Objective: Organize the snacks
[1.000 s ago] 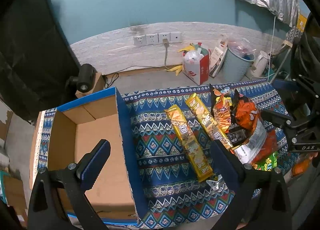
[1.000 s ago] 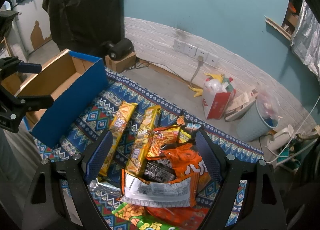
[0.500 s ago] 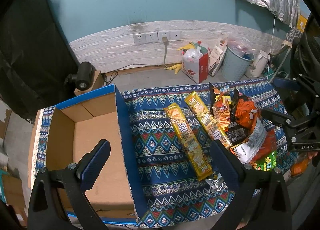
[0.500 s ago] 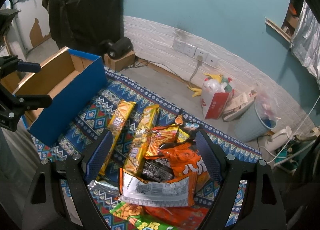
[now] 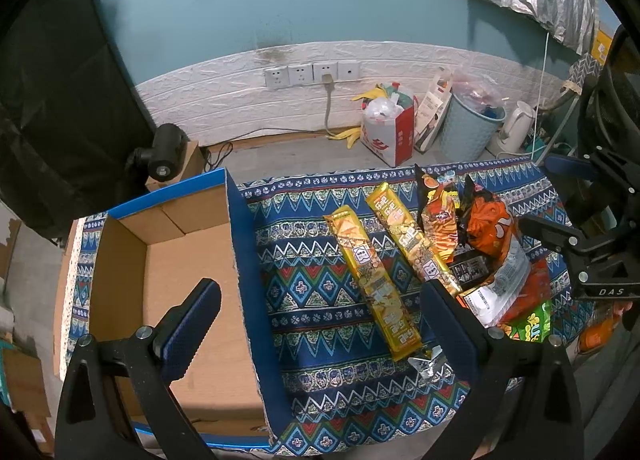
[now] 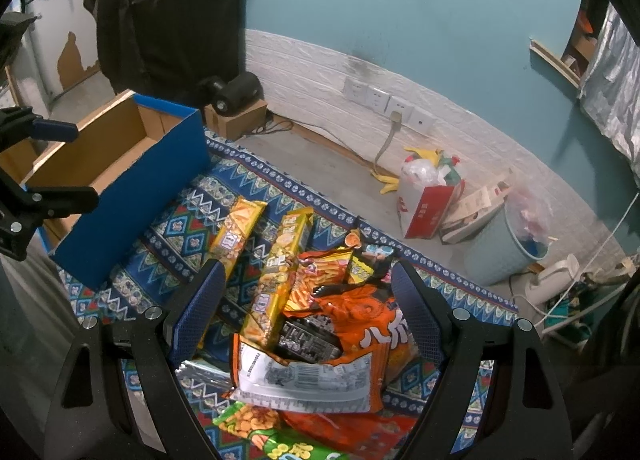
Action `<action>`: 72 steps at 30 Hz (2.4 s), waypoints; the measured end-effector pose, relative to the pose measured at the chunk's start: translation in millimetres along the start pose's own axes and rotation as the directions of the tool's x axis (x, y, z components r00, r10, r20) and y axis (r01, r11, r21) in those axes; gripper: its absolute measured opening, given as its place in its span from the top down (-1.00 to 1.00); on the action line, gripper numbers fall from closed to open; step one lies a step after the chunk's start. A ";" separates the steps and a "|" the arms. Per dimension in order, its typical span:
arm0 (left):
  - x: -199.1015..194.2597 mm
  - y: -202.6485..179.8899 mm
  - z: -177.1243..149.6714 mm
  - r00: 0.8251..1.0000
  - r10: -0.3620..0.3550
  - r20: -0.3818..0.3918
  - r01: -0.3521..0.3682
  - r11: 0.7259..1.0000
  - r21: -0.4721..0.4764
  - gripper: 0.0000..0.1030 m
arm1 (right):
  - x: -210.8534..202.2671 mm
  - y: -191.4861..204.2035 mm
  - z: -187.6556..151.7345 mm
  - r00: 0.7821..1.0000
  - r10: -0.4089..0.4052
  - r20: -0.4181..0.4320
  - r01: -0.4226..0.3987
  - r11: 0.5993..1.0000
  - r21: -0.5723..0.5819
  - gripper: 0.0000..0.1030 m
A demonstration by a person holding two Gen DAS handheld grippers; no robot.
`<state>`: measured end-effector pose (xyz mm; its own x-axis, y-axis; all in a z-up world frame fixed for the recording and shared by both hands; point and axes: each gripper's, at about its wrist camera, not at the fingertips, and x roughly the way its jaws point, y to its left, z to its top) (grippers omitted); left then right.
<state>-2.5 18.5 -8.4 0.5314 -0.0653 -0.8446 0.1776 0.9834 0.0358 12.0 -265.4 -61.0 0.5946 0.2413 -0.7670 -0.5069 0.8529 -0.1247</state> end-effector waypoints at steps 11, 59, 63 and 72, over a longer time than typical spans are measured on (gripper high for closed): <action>3.7 -2.8 2.4 1.000 0.007 -0.004 -0.007 1.000 0.010 -0.97 | 0.2 -2.8 -1.9 1.000 -0.013 -0.001 0.013 1.000 -0.020 -0.62; 213.8 -57.5 1.6 0.905 0.039 -0.424 -0.032 0.999 0.024 -0.96 | 165.1 -85.2 -75.1 0.915 0.190 -0.356 -0.207 0.978 -0.012 -0.45; 228.6 -55.9 -4.5 0.893 0.023 -0.450 -0.021 1.000 0.008 -0.59 | 164.8 -88.6 -75.7 0.924 0.188 -0.333 -0.197 0.980 0.006 -0.08; 229.8 -61.2 -8.4 0.901 -0.038 -0.432 0.040 0.999 -0.003 0.27 | 147.3 -99.8 -69.1 0.963 0.132 -0.235 -0.127 0.991 0.034 0.31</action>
<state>101.8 -55.3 -209.1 0.1138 -0.0228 -0.9932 0.1960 0.9806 -0.0001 107.1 -346.9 -205.1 0.3590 0.2356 -0.9031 -0.5565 0.8309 -0.0045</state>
